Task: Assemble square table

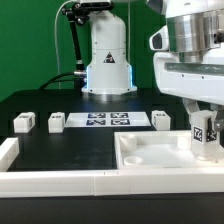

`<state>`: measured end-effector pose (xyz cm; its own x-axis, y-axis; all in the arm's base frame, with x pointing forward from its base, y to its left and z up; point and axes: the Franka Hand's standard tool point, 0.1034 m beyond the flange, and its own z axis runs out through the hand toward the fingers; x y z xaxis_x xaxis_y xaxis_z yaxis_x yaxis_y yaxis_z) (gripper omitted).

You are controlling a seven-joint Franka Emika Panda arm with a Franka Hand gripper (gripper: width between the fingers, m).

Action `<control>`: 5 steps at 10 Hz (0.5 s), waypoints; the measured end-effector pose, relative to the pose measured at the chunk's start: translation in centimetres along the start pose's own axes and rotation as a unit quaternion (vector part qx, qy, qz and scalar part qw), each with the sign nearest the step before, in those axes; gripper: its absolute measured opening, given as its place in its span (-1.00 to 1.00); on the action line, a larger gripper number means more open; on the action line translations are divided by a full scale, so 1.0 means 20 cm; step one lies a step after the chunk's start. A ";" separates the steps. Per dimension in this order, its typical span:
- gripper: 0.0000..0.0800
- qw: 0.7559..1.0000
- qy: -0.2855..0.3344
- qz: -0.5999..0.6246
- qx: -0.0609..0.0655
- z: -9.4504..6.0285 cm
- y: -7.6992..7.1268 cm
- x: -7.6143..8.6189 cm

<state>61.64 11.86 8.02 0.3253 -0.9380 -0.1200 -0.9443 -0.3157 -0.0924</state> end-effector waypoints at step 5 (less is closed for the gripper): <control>-0.11 0.998 -0.012 0.055 -0.003 0.00 0.00 -0.02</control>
Offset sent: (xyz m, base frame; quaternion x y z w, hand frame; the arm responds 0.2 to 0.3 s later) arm 0.0000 0.0000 0.0000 0.0000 0.0000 0.0650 0.9979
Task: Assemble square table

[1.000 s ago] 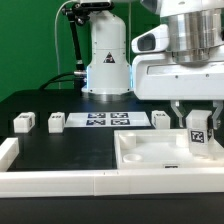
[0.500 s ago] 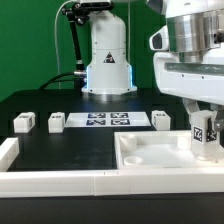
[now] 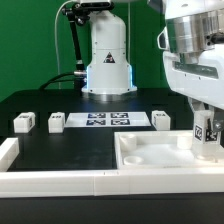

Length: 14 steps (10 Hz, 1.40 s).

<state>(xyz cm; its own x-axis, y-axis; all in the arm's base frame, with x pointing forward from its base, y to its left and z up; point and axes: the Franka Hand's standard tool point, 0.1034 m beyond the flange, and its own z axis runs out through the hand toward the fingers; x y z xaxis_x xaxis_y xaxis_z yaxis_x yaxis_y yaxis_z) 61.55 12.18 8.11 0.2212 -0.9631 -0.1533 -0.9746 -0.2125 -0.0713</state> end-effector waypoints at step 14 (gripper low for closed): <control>0.62 0.857 0.020 -0.515 0.001 0.00 0.02 -0.05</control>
Offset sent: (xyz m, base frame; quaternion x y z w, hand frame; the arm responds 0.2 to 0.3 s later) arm 0.0029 0.0021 -0.0010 -0.0123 0.0053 -0.2355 0.9718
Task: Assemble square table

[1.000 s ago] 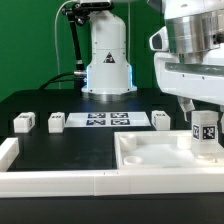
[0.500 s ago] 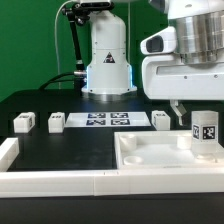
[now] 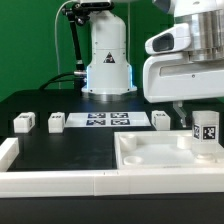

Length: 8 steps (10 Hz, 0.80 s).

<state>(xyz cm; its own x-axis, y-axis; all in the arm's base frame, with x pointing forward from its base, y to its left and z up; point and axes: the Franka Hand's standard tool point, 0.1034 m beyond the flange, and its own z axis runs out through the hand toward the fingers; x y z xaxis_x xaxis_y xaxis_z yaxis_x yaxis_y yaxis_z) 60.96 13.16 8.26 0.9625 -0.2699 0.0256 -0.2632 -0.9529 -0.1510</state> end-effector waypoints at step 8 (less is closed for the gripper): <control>-0.26 0.989 0.026 -0.146 -0.002 0.03 0.06 0.00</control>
Offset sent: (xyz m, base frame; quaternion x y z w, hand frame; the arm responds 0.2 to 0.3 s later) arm 0.0000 0.0000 0.0000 0.0000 0.0000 -0.1938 0.9810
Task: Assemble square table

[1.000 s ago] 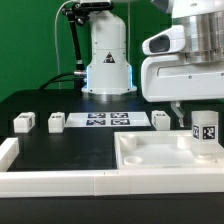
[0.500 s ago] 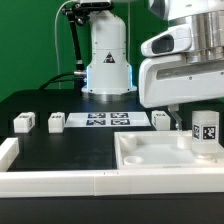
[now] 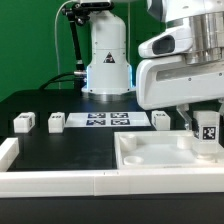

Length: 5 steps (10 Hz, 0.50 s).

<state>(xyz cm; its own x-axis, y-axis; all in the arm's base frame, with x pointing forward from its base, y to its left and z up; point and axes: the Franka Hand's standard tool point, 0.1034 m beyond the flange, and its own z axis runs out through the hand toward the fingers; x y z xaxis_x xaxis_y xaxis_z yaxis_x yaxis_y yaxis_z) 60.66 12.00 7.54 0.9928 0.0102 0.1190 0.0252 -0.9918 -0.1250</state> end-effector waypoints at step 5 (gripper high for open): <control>-0.26 0.999 0.000 0.044 0.001 0.00 0.00 0.00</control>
Offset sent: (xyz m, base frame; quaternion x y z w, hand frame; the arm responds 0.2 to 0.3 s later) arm 0.0000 0.0000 0.0000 0.0000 0.0000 0.0000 1.0000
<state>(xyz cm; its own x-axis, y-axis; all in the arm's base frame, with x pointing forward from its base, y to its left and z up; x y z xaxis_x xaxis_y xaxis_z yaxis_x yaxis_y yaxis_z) 60.67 11.94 7.51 0.9913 -0.0761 0.1076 -0.0611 -0.9887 -0.1367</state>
